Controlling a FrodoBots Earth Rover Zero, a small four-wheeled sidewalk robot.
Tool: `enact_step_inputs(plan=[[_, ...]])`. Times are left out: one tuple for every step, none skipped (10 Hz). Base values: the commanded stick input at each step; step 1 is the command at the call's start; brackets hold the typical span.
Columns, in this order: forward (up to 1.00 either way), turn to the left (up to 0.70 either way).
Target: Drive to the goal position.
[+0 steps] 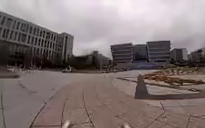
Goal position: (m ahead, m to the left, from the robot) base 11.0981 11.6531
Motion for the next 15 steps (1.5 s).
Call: enact_step_inputs(plan=[[1.0,0.0],[1.0,0.0],[1.0,0.0],[1.0,0.0],[1.0,0.0],[1.0,0.0],[1.0,0.0],[1.0,0.0],[1.0,0.0],[1.0,0.0],[1.0,0.06],[1.0,0.17],[1.0,0.29],[1.0,0.4],[1.0,0.4]])
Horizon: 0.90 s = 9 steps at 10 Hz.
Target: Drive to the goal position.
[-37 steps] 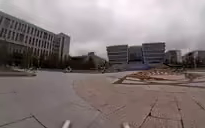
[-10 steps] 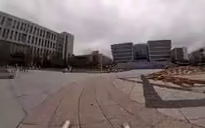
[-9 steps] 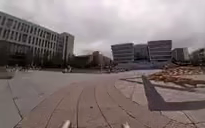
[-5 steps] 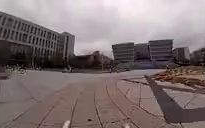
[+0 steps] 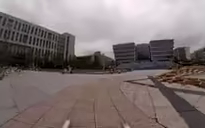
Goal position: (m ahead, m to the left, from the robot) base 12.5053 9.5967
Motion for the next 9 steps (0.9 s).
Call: enact_step_inputs(plan=[[1.0,0.4],[1.0,0.38],[1.0,0.38],[1.0,0.39],[1.0,0.29],[1.0,0.03],[1.0,0.0],[1.0,0.0],[1.0,0.0]])
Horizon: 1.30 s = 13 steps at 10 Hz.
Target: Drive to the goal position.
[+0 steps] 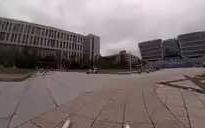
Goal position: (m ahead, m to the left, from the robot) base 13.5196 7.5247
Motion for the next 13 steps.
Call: enact_step_inputs(plan=[[1.0,0.0],[1.0,0.0],[1.0,0.0],[1.0,0.0],[1.0,0.0],[1.0,0.0],[1.0,0.02],[1.0,0.16],[1.0,0.33],[1.0,0.28],[1.0,0.22],[1.0,0.17],[1.0,0.0]])
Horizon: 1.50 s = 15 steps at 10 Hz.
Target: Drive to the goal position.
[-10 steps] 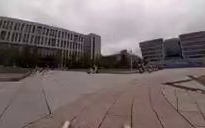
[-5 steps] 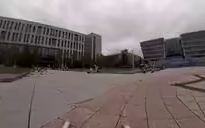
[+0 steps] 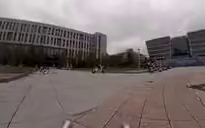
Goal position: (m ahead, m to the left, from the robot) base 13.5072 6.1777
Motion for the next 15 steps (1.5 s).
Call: enact_step_inputs(plan=[[1.0,0.0],[1.0,0.0],[1.0,0.0],[1.0,0.0],[1.0,0.0],[1.0,0.0],[1.0,0.0],[1.0,0.0],[1.0,0.0],[1.0,0.0],[1.0,0.0],[1.0,0.0],[1.0,0.0],[1.0,0.0],[1.0,0.0]])
